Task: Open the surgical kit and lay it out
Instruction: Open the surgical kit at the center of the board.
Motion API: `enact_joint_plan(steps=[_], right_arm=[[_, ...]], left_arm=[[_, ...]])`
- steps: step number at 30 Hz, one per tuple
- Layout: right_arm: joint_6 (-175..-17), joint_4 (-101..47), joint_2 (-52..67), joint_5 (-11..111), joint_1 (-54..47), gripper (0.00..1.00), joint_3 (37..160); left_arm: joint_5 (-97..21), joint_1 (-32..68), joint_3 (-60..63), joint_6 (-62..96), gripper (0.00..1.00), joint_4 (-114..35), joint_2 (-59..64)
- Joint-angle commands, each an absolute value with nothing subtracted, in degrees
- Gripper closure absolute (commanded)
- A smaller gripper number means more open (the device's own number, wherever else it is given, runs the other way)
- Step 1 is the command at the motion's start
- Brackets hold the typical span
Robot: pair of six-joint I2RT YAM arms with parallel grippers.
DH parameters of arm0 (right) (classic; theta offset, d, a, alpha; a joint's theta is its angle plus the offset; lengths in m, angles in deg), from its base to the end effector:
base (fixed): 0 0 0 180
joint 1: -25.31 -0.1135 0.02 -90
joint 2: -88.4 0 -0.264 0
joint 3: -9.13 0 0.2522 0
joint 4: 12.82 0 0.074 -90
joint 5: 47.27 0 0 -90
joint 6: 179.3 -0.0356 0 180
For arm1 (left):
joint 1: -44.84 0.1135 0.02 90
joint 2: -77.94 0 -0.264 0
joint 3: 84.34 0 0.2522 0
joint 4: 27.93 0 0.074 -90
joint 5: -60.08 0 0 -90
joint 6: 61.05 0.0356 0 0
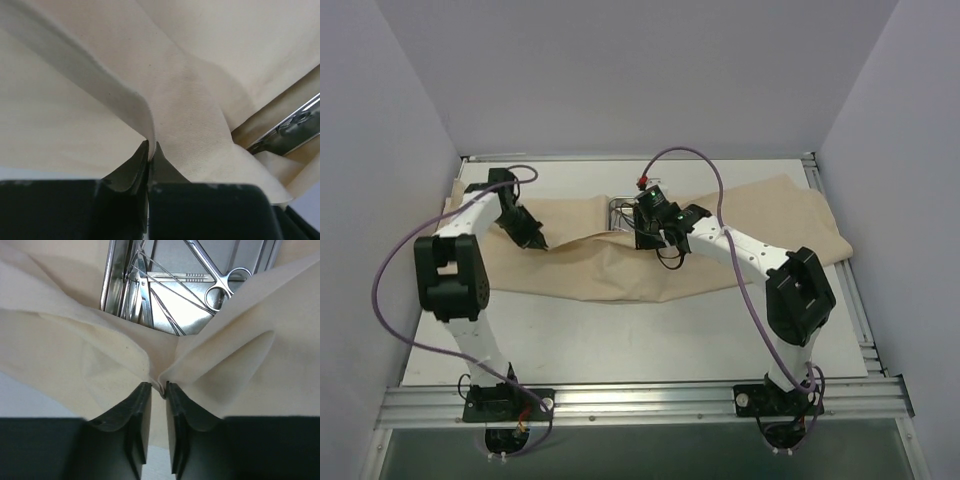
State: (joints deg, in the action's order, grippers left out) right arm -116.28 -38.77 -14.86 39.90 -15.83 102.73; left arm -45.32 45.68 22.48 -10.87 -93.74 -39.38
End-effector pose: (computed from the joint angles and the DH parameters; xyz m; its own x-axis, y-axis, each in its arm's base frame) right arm 0.3161 0.2738 0.2644 -0.6752 0.0119 -0.7376 -0.3597 0.8676 0.3432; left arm 0.4149 -0.0034 0.1968 -0.7774 -0.6288 -0.0166 -0.5847 0.7320 -0.3497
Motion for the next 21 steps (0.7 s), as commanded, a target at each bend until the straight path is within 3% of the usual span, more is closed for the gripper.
enact_joint_plan(steps=[1, 3, 6, 9, 15, 18, 21], right_arm=[[-118.6, -44.7, -14.2, 37.5, -14.0, 0.73, 108.5], [-119.5, -47.7, -16.2, 36.0, -12.7, 0.67, 111.3], [-121.3, -52.3, -20.1, 32.2, -8.1, 0.43, 119.4], [-122.0, -57.1, -27.1, 29.5, -2.7, 0.34, 129.2], [-123.9, -73.8, -47.1, 23.1, 4.4, 0.26, 157.8], [-124.1, -75.7, -52.2, 21.7, 7.5, 0.26, 163.3], [-124.1, -72.7, -52.5, 22.6, 10.5, 0.26, 161.1]], left_arm=[[-43.5, 43.7, 9.3, -11.6, 0.98, -91.4, -20.6], [-43.1, 43.6, 4.1, -11.9, 0.98, -91.3, -14.9], [-42.1, 43.6, -3.4, -11.9, 0.98, -92.1, -6.2], [-42.4, 43.6, -7.9, -11.9, 0.98, -91.8, -1.8], [-45.0, 43.3, -10.7, -10.7, 0.98, -92.0, -0.5], [-45.7, 43.3, -11.2, -10.3, 0.98, -91.8, -0.1], [-46.4, 43.3, -12.6, -10.3, 0.98, -91.1, 0.8]])
